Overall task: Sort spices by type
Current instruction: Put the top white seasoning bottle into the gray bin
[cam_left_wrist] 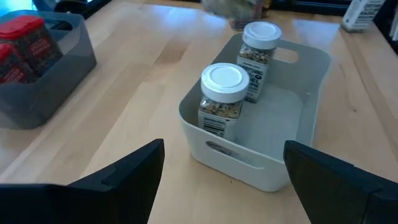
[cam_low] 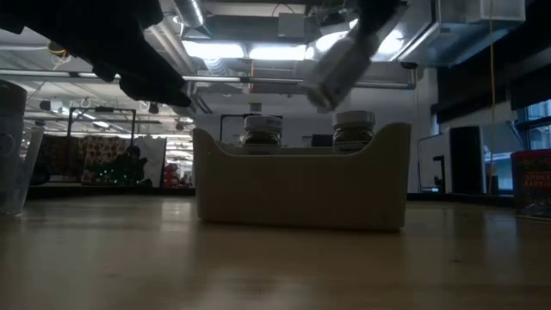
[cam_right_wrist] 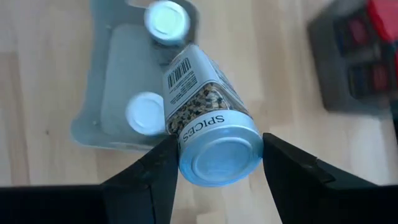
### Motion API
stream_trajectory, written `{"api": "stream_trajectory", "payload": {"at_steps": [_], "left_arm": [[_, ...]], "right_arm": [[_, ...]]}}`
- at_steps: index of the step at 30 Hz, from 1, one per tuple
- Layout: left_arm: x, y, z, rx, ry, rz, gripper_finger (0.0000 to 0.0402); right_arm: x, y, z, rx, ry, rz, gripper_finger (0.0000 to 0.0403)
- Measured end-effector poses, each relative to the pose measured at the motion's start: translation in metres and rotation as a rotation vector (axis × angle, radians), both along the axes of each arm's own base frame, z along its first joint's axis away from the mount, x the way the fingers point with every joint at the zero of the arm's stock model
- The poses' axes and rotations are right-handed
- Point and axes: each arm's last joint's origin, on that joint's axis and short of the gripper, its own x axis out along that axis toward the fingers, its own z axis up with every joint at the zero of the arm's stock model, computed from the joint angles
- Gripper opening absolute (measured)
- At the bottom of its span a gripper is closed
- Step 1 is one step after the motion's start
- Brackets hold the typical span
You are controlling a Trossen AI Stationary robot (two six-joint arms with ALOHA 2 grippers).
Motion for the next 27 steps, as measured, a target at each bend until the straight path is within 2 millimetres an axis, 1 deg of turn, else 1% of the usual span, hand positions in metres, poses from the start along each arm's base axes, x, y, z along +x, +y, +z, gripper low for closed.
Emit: {"api": "stream_trajectory", "payload": {"at_steps": [4,9,12,15,19,23,27], "left_arm": [[-0.001,-0.002,0.000,-0.017,-0.003,-0.001,0.0311],[-0.002,-0.007,0.000,-0.027,-0.008,-0.018,0.0311],[-0.002,-0.007,0.000,-0.041,-0.006,-0.012,0.0311],[-0.003,-0.009,-0.001,-0.043,-0.004,-0.018,0.0311],[-0.003,-0.009,-0.001,-0.057,-0.009,-0.011,0.0311],[-0.003,-0.009,-0.001,-0.064,-0.010,-0.008,0.0311],[-0.003,-0.009,-0.001,-0.062,-0.011,-0.008,0.0311]], "right_arm": [[0.024,0.016,-0.001,-0.007,0.007,0.086,0.0202],[0.048,0.034,-0.011,-0.052,0.058,0.204,0.0202],[0.054,0.041,-0.018,-0.069,0.120,0.252,0.0202],[0.059,0.048,-0.028,-0.086,0.145,0.300,0.0202],[0.066,0.050,-0.040,-0.108,0.177,0.316,0.0202],[0.074,0.049,-0.052,-0.175,0.208,0.323,0.0202],[0.081,0.051,-0.067,-0.192,0.247,0.352,0.0202]]}}
